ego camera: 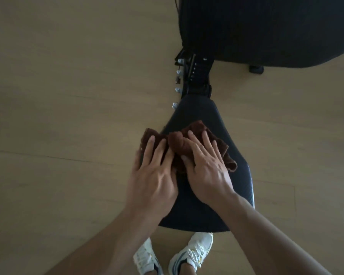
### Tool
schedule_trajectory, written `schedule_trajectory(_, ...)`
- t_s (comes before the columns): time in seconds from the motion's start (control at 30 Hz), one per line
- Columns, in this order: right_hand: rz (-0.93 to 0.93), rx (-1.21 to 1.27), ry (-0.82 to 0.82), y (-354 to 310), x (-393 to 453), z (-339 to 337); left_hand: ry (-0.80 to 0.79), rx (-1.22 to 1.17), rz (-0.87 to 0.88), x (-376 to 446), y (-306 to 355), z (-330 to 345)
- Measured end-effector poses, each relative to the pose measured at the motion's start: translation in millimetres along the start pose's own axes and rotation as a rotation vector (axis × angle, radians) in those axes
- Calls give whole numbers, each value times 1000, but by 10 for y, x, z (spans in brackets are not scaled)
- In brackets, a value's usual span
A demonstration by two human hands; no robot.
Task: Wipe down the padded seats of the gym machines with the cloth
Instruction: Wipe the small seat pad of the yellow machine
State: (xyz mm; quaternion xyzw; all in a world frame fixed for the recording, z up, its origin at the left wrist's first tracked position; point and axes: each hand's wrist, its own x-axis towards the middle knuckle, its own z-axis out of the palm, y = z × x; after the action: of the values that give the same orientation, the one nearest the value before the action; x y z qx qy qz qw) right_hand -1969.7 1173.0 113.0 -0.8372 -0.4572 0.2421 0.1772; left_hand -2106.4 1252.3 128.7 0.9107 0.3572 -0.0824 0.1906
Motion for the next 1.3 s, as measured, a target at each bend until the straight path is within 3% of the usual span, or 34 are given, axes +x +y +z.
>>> schedule_trajectory(0.17,23,-106,-50,86,510,-68,-54,-157,-35,571,-31,3)
schedule_trajectory(0.37,44,-96,-54,83,1128,-176,-199,-602,-104,1088,-258,-188)
schedule_trajectory(0.5,51,-40,-79,-197,754,-146,-163,-553,-135,747,-469,-196)
schedule_trajectory(0.7,-128,-86,-39,-355,552,132,-215,-629,-202,228,-693,-222)
schedule_trajectory(0.87,-116,-141,42,-128,836,45,-163,-608,-148,576,-470,-185)
schedule_trajectory(1.07,160,-100,120,229,1074,-216,-154,-592,-124,1276,-41,-146)
schedule_trajectory(1.3,135,90,139,466,1388,-330,-38,-469,-2,1654,13,-107)
